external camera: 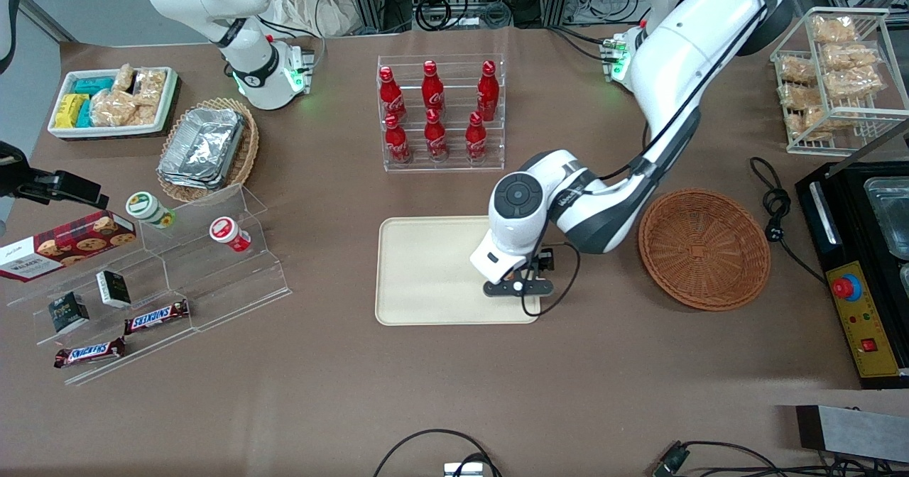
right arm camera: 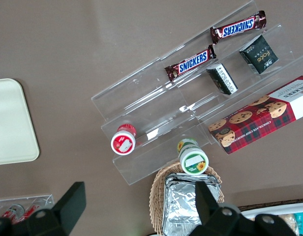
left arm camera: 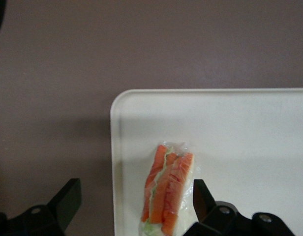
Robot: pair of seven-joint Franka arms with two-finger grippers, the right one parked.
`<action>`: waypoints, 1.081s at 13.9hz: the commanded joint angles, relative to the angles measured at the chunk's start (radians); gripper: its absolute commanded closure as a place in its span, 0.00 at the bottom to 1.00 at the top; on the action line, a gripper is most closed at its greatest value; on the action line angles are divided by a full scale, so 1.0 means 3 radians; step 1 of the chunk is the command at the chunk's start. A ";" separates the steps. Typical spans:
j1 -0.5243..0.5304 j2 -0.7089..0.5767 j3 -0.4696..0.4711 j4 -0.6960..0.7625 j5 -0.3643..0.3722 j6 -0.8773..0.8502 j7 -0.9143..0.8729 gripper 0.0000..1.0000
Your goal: Place sandwich from basket to tray
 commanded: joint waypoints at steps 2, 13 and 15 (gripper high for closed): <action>0.0038 -0.0104 0.0013 0.0491 -0.0146 -0.0571 -0.0049 0.00; 0.0718 -0.0768 0.0068 0.0436 -0.0402 -0.0899 0.0318 0.00; 0.0719 -0.1034 0.0334 0.0247 -0.0589 -0.0930 0.0736 0.00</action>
